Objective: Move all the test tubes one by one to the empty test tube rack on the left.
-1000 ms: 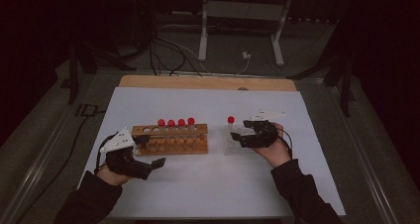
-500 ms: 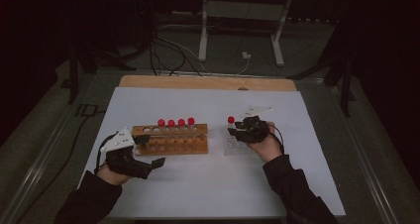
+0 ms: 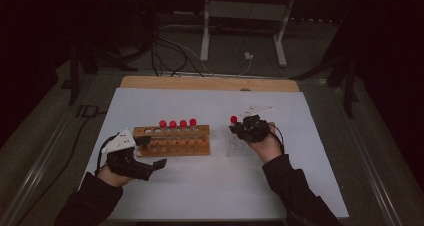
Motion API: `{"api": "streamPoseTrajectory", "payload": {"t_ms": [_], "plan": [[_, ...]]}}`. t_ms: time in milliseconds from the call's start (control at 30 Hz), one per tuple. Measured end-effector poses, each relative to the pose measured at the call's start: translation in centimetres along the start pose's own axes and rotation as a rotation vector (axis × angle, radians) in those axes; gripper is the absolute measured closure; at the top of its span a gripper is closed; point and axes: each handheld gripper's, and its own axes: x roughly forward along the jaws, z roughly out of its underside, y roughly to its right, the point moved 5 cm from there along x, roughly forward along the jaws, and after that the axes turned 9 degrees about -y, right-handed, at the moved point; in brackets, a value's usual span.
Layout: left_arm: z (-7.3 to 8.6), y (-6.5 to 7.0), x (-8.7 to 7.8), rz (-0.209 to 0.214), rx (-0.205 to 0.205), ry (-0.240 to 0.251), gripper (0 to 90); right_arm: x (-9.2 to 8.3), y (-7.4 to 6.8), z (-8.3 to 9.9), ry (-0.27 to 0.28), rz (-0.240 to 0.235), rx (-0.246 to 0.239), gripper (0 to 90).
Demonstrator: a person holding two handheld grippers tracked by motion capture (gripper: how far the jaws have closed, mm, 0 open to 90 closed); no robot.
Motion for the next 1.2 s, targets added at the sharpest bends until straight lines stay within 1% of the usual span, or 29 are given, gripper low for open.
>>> {"api": "streamPoseTrajectory", "payload": {"t_ms": [367, 533, 600, 667, 800, 867, 900, 1067, 1100, 1167, 1200], "plan": [[-0.2, 0.2, -0.1, 0.008, 0.004, 0.001, 3.1, -3.0, -0.3, -1.6, 0.062, 0.012, -0.032, 75.2], [-0.5, 0.4, -0.1, 0.008, 0.006, 0.002, 3.1, -4.3, -0.9, -2.2, 0.087, 0.012, -0.056, 75.2], [-0.7, 0.5, -0.1, 0.009, 0.013, -0.001, 3.1, -4.8, -1.2, -2.4, 0.097, 0.006, -0.061, 75.2], [-1.0, 0.6, -0.1, 0.012, 0.021, 0.001, 3.1, -5.2, -1.6, -2.5, 0.102, -0.005, -0.069, 75.3], [-1.6, 0.8, -0.3, 0.019, 0.022, 0.019, 3.1, -5.8, -2.9, -2.5, 0.102, -0.038, -0.098, 75.2], [-1.9, 1.0, -0.3, 0.031, 0.023, 0.021, 3.1, -6.0, -3.6, -2.3, 0.102, -0.057, -0.111, 75.3], [-2.0, 1.0, -0.2, 0.025, 0.027, 0.02, 3.1, -6.0, -4.0, -2.2, 0.102, -0.066, -0.118, 75.2], [-2.8, 1.5, 0.0, 0.043, 0.041, 0.016, 3.1, -5.8, -6.1, -1.3, 0.083, -0.111, -0.157, 75.2], [-3.0, 1.6, 0.1, 0.039, 0.045, 0.013, 3.1, -5.7, -6.4, -1.0, 0.078, -0.118, -0.163, 75.2], [-3.3, 1.9, 0.3, 0.054, 0.052, 0.012, 3.1, -5.5, -7.1, -0.5, 0.066, -0.135, -0.174, 75.2], [-3.5, 2.0, 0.4, 0.054, 0.057, 0.01, 3.1, -5.4, -7.3, -0.3, 0.062, -0.142, -0.174, 75.2]]}}
